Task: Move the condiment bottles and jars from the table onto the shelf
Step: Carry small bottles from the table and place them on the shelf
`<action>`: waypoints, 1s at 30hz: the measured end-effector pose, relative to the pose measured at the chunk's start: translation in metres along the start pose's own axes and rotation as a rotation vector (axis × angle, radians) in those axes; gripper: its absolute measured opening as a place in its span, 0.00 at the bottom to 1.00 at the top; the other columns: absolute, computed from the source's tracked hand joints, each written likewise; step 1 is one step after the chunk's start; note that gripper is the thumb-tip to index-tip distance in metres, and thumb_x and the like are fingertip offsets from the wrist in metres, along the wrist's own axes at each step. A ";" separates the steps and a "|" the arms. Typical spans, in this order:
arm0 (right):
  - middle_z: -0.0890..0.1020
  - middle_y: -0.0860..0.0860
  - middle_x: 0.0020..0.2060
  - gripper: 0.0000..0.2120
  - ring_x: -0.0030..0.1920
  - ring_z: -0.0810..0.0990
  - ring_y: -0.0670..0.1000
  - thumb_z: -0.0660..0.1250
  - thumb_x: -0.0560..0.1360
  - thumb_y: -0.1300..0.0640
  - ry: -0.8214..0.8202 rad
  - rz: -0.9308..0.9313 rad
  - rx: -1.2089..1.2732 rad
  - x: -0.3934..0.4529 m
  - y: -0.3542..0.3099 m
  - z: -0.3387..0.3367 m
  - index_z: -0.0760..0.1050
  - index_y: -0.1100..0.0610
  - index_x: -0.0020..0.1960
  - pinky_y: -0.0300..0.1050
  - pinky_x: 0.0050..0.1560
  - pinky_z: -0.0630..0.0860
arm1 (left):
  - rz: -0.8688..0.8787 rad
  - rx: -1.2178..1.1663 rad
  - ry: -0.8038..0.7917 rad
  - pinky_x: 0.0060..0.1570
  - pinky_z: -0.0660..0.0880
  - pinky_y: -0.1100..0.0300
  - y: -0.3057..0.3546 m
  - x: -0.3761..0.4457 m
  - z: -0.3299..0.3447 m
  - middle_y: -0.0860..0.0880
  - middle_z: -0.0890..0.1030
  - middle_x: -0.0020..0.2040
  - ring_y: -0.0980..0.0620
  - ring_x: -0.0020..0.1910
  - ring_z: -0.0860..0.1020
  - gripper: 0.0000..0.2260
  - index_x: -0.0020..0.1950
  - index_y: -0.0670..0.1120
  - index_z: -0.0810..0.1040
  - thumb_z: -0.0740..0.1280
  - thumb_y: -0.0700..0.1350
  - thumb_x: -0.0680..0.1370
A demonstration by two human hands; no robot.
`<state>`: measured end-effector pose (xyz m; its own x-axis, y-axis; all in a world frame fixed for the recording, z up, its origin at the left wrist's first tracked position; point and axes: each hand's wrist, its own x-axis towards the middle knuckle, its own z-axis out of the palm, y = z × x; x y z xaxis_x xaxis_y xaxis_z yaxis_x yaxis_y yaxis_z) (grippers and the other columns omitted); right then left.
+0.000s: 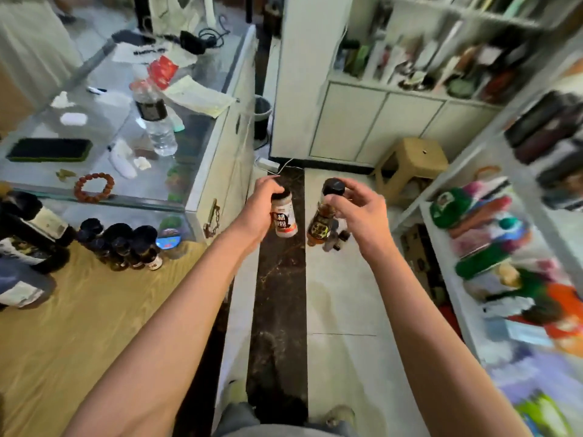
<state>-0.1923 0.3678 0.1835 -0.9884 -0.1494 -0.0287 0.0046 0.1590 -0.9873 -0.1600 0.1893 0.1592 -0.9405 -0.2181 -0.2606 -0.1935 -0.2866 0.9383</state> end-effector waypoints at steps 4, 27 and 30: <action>0.86 0.46 0.42 0.15 0.42 0.82 0.43 0.73 0.72 0.65 0.083 -0.050 0.030 -0.006 -0.010 -0.079 0.82 0.52 0.57 0.43 0.45 0.79 | 0.053 0.163 -0.119 0.50 0.71 0.56 0.013 -0.005 0.080 0.44 0.76 0.52 0.49 0.52 0.75 0.13 0.61 0.44 0.71 0.60 0.47 0.78; 0.87 0.47 0.38 0.09 0.41 0.85 0.50 0.74 0.71 0.62 0.726 -0.310 -0.192 -0.093 -0.074 -0.562 0.83 0.47 0.44 0.60 0.50 0.82 | 0.523 0.342 -0.784 0.56 0.79 0.52 0.024 -0.068 0.600 0.53 0.83 0.51 0.55 0.53 0.81 0.13 0.55 0.55 0.78 0.73 0.46 0.73; 0.87 0.50 0.42 0.10 0.44 0.86 0.50 0.74 0.71 0.61 0.782 -0.332 -0.207 -0.095 -0.081 -0.599 0.84 0.52 0.51 0.60 0.52 0.82 | 0.532 0.335 -0.845 0.55 0.79 0.52 0.021 -0.068 0.650 0.53 0.82 0.52 0.54 0.54 0.80 0.11 0.55 0.55 0.78 0.73 0.46 0.74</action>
<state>-0.1896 0.9534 0.3598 -0.7553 0.4807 0.4455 -0.2545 0.4112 -0.8753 -0.2816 0.8048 0.3443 -0.7909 0.5181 0.3256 0.3555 -0.0441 0.9336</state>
